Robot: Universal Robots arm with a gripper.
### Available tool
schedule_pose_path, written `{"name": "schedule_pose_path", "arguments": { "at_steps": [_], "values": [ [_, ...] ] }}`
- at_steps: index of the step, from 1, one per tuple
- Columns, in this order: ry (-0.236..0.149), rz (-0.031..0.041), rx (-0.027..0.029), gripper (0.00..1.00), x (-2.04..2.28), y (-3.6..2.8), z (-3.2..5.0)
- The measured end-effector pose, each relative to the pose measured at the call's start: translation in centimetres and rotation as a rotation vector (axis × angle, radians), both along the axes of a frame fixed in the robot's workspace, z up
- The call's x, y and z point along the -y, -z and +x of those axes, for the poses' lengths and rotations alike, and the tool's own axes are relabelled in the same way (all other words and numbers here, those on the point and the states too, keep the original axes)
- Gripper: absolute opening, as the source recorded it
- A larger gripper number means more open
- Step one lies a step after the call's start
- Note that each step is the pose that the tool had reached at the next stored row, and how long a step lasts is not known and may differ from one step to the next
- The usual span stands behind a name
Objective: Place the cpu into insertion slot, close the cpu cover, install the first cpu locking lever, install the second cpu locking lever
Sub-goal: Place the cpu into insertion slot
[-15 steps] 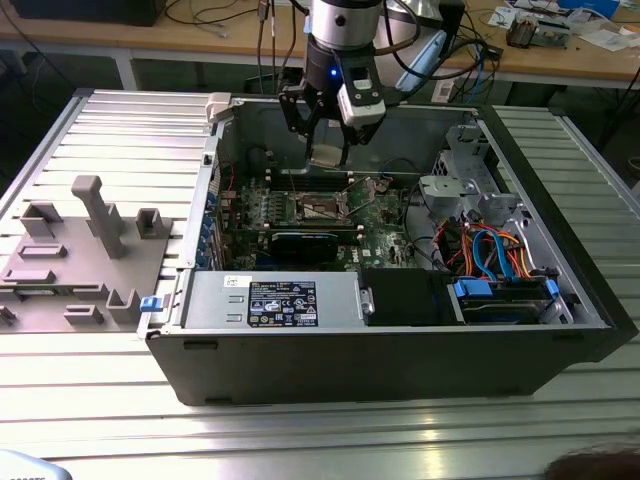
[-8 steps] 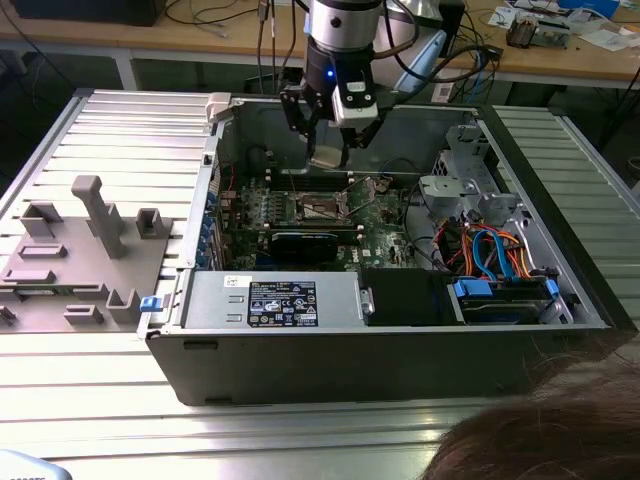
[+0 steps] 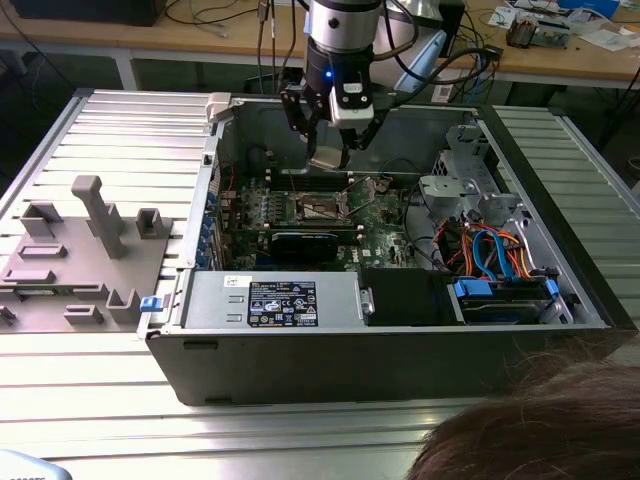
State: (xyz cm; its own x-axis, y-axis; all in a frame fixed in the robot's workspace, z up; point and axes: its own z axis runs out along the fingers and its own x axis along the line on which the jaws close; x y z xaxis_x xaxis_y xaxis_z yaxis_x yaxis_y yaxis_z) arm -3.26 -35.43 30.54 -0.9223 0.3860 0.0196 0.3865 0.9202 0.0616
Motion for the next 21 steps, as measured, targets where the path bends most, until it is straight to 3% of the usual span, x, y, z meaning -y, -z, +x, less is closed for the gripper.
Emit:
{"name": "schedule_pose_path", "arguments": {
  "at_steps": [21],
  "values": [
    [0.068,0.0,0.0,0.54,0.0,0.17,0.0]
  ]
}}
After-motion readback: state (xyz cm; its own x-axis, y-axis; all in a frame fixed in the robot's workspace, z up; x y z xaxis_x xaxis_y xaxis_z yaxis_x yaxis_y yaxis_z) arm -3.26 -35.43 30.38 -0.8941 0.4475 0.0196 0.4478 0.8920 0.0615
